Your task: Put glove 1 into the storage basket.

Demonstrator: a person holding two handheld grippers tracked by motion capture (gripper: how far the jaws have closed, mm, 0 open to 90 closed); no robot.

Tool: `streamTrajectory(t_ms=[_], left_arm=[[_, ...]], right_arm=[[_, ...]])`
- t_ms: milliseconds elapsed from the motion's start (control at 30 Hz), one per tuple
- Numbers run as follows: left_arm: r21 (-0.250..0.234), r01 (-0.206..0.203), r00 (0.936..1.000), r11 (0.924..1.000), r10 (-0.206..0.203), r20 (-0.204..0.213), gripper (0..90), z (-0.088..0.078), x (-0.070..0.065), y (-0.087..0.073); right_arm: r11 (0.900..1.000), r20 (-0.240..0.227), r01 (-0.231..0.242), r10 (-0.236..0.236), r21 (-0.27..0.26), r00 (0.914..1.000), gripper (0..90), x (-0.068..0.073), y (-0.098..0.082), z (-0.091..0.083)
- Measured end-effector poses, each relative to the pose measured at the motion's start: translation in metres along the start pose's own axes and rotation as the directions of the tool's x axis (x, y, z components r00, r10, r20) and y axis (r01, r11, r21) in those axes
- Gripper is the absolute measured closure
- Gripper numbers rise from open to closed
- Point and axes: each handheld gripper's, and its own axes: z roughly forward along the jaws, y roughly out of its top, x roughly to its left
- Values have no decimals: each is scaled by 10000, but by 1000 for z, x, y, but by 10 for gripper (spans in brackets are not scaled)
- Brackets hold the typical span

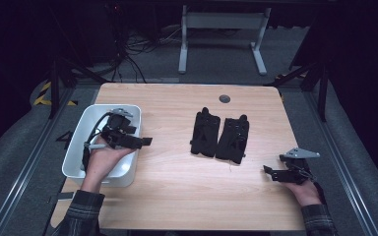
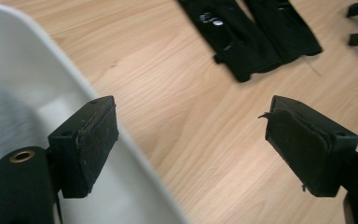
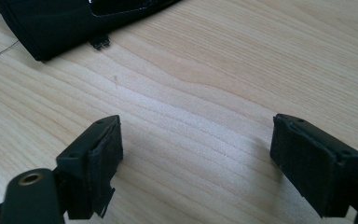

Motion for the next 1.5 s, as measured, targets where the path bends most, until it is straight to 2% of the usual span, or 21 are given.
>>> streamTrajectory(t_ms=[33,67,100,133,333,367,400,567,633,667,900,1000,1100,1200,1267,1367,1467,1500], left_arm=[[0,0,10000,10000,0,0,177,0,0,0],[27,-177,9997,9998,177,190,177,5,-8,3],[27,-177,9997,9998,177,190,177,5,-8,3],[24,-358,9986,9994,357,379,177,12,-17,4],[55,-786,9932,9969,778,865,178,34,-41,4],[55,-786,9932,9969,778,865,178,34,-41,4],[27,-880,9920,9961,874,911,179,41,-48,3],[211,-1306,9868,9912,1280,990,178,57,-63,-1],[231,-1438,9855,9893,1411,941,177,60,-66,-2],[370,-1649,9843,9856,1621,692,177,66,-70,-6],[457,-1881,9802,9811,1847,713,171,88,-75,-26],[468,-1928,9791,9801,1890,755,161,96,-73,-35],[685,-1908,9799,9792,1859,725,153,104,-73,-44],[983,-2026,9788,9743,1984,504,133,110,-73,-51],[1095,-2168,9762,9700,2146,320,128,112,-72,-55],[1168,-2213,9751,9682,2210,155,115,115,-71,-60],[1165,-2350,9720,9650,2341,215,97,119,-69,-65],[1026,-2441,9698,9643,2427,260,82,119,-69,-67]], right_arm=[[10000,-2,1,-1,1,10000,174,0,0,0],[10000,1,1,-1,1,10000,174,0,0,0],[10000,1,1,-1,1,10000,174,0,0,0],[10000,-4,0,0,0,10000,174,0,0,0],[10000,-2,5,-5,2,10000,175,0,0,0],[10000,-2,5,-5,2,10000,175,0,0,0],[10000,-3,5,-5,-8,10000,176,0,0,0],[10000,-5,6,-6,-7,10000,176,0,0,0],[10000,-1,11,-11,-1,10000,176,0,0,0],[10000,-2,11,-11,-1,10000,176,0,0,0],[10000,16,30,-30,-9,10000,177,1,0,1],[9998,-112,144,-142,131,9998,217,3,3,0],[9992,-272,348,-343,184,9990,235,8,7,-1],[9987,-484,507,-502,79,9976,249,14,14,0],[9978,-678,654,-658,-89,9955,293,18,19,0],[9950,-982,954,-979,-302,9903,347,24,28,0],[9919,-1403,1128,-1199,-576,9828,451,32,38,1],[9915,-1571,1128,-1217,-644,9801,486,34,41,2]])
